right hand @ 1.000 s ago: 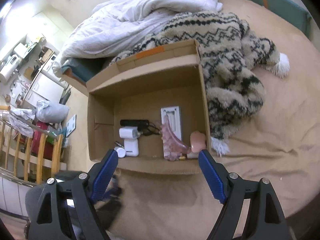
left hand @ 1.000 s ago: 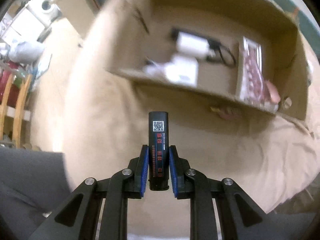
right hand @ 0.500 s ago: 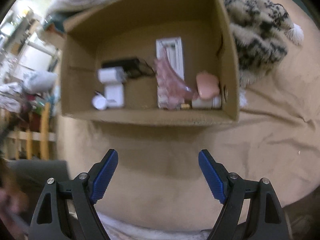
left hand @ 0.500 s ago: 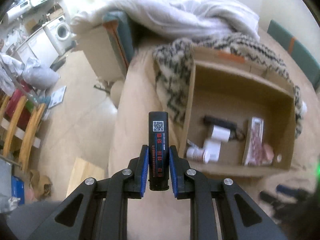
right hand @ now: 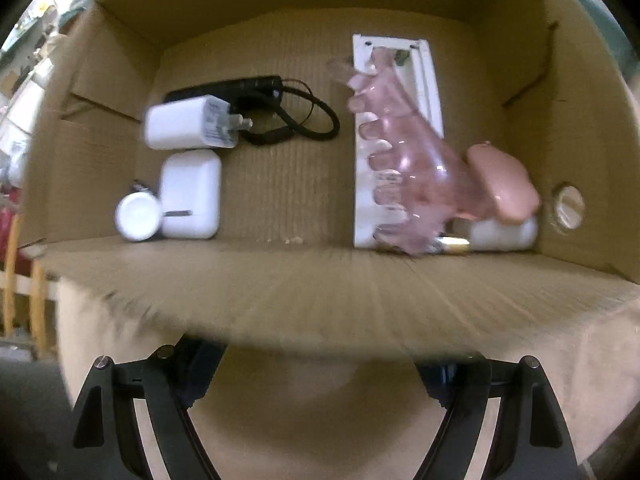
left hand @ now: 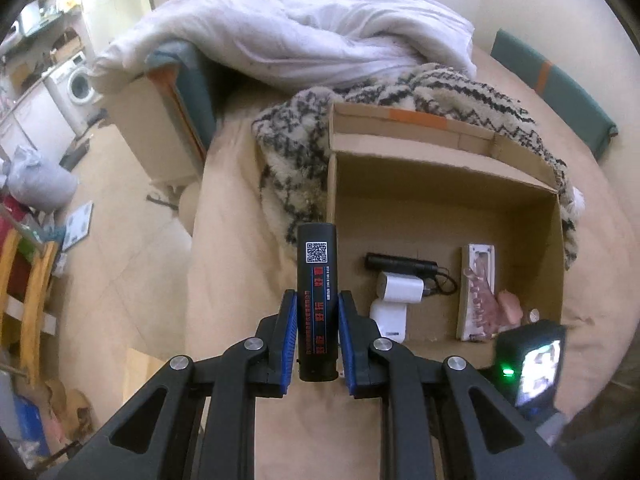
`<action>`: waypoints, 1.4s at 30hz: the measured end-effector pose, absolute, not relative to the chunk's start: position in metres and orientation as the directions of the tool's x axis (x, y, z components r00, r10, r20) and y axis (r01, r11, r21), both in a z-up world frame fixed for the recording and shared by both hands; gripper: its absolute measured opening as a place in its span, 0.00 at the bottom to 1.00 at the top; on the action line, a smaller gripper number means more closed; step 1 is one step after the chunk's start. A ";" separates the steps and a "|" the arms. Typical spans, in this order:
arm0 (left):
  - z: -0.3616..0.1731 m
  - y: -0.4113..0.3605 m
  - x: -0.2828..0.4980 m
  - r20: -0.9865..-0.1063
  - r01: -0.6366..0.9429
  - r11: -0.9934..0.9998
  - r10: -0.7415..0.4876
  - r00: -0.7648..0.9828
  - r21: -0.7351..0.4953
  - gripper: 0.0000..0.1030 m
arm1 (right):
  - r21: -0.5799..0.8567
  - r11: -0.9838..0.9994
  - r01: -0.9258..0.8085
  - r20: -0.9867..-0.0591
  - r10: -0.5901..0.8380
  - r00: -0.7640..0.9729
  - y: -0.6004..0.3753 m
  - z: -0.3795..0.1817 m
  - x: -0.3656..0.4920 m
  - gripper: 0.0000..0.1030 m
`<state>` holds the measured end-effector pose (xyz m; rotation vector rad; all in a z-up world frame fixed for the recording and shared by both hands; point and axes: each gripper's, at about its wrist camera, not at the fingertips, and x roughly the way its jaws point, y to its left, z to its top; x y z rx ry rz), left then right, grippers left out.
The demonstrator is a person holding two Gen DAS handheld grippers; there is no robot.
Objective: Organize rigid objects
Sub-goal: 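Grasp the pink perfume bottle with the right gripper while the left holds the battery pack, then lower the battery pack into the box with the left gripper while the right lowers the perfume bottle in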
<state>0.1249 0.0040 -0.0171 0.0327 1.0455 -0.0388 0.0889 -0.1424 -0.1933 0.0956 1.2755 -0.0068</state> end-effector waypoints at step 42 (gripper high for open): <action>-0.026 0.004 0.112 -0.856 0.002 0.999 0.043 0.515 0.051 0.17 | 0.081 0.997 -0.014 -0.887 0.078 0.456 -0.208 -0.039 0.016 0.63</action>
